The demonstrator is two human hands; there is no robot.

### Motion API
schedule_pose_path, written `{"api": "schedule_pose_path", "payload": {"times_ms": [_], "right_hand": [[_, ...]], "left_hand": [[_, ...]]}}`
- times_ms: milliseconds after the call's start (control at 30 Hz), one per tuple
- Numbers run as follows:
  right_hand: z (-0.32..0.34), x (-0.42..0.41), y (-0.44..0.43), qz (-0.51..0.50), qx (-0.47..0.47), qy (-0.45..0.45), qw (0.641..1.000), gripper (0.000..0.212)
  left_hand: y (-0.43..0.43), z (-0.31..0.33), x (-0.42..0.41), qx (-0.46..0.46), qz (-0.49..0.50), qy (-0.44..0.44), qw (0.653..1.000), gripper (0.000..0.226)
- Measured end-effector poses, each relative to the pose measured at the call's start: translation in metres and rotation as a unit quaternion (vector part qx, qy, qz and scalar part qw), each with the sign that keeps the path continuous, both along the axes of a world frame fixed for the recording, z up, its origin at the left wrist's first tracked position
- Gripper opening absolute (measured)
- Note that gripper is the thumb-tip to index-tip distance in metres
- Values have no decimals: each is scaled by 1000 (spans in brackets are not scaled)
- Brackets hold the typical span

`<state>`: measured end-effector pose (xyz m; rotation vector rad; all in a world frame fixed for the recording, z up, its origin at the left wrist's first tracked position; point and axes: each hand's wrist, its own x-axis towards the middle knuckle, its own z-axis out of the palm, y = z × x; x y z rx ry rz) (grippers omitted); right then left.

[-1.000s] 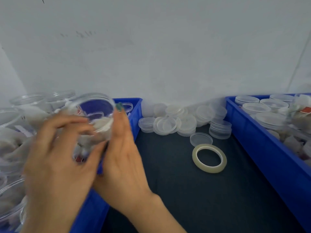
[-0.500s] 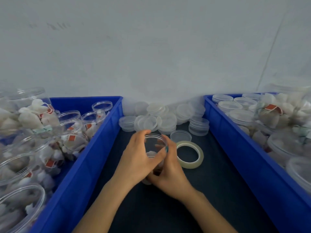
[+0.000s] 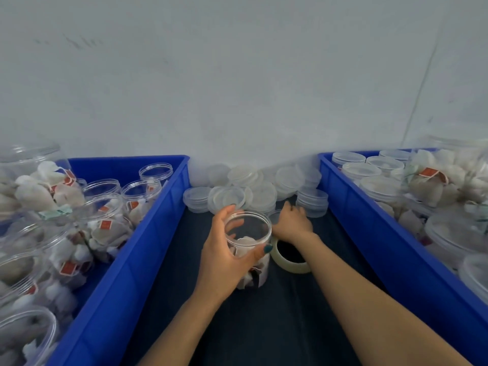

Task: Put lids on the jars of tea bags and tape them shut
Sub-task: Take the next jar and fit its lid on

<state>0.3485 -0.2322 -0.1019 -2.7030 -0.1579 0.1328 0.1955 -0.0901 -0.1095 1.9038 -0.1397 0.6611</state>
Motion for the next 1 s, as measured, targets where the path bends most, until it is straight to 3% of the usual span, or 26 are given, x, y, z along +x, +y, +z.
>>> {"api": "schedule_pose_path", "payload": {"times_ms": [133, 200, 267, 333, 400, 467, 500, 567, 633, 800, 1000], "right_hand": [[-5, 5, 12, -36, -46, -55, 997, 79], [-4, 2, 9, -58, -43, -108, 991, 79], [-1, -5, 3, -71, 10, -172, 983, 88], [8, -16, -3, -78, 147, -208, 964, 91], [23, -32, -7, -68, 352, -208, 910, 83], [37, -55, -10, -33, 549, -175, 816, 61], [42, -67, -10, -5, 604, -157, 781, 50], [42, -93, -7, 78, 642, -143, 749, 42], [34, -115, -2, 155, 638, -128, 744, 39], [13, -130, -7, 197, 496, -183, 825, 35], [10, -136, -8, 212, 491, -178, 826, 35]], "left_hand": [[2, -1, 2, 10, -6, 0, 1000, 94], [2, -1, 2, 13, -4, 0, 1000, 90], [1, -1, 2, 14, -4, -1, 1000, 88], [2, -2, 3, 13, -8, -3, 1000, 89], [1, -3, 2, 9, -10, -3, 1000, 92], [1, -3, 0, 3, -12, 1, 1000, 96], [1, -2, 0, -1, -15, 2, 1000, 99], [-1, -1, -3, -13, -21, 3, 1000, 105], [-3, 0, -4, -31, -23, 11, 999, 110], [-1, -4, -3, -25, -20, 18, 999, 100], [-1, -3, -7, -14, -48, -11, 999, 88]]}}
